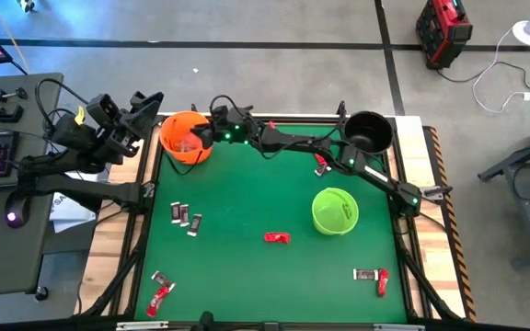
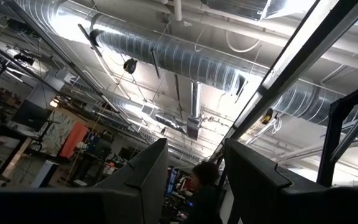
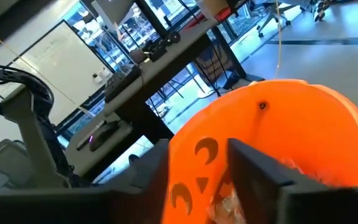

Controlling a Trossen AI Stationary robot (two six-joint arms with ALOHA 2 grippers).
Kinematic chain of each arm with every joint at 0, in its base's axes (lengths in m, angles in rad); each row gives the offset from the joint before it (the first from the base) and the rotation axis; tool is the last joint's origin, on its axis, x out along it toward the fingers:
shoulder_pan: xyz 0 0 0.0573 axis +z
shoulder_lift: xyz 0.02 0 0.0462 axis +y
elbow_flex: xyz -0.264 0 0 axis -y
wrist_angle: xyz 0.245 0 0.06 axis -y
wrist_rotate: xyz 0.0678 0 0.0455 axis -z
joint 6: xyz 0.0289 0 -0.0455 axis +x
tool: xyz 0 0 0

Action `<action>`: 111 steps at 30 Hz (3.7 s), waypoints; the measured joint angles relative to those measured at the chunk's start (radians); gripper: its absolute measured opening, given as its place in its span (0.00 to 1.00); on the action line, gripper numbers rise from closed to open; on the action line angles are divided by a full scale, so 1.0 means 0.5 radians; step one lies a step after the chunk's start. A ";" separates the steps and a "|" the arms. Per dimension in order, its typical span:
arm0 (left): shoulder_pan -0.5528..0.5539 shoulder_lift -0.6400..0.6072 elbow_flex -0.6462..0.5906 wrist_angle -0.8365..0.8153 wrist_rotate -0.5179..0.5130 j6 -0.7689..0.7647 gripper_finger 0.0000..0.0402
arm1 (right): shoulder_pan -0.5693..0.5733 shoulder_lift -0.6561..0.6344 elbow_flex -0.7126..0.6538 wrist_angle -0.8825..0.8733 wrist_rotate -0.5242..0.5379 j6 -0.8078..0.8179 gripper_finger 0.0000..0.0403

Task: Sort candy by brand, put in halloween buckets
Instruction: Put the orange gummy into the orange bucket, then put the red chocolate bar into the green bucket

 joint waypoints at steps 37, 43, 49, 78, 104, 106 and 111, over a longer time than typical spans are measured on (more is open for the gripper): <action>-0.004 0.142 0.003 -1.245 0.289 -0.195 0.37 | 0.387 -2.126 -1.823 -2.226 0.002 -0.879 0.59; 0.015 0.771 -0.001 -1.505 0.854 -0.026 0.37 | 0.677 -2.597 -2.047 -2.144 0.563 -0.327 0.59; -0.107 1.431 0.000 -1.547 0.966 0.324 0.39 | 0.830 -2.816 -2.076 -2.290 0.883 -0.074 0.59; -0.531 2.490 0.012 -0.425 0.593 0.804 0.67 | 0.861 -2.844 -2.078 -2.550 1.031 -0.017 0.59; -0.096 2.014 0.241 -0.139 0.596 0.936 0.00 | 0.857 -2.847 -2.076 -2.335 1.313 0.018 0.59; -0.072 2.067 0.377 -0.179 0.666 0.964 0.00 | 0.857 -2.847 -2.075 -2.302 1.341 0.018 0.59; -0.077 2.309 0.671 -0.283 0.706 1.009 0.00 | 0.857 -2.847 -2.075 -2.287 1.447 0.017 0.59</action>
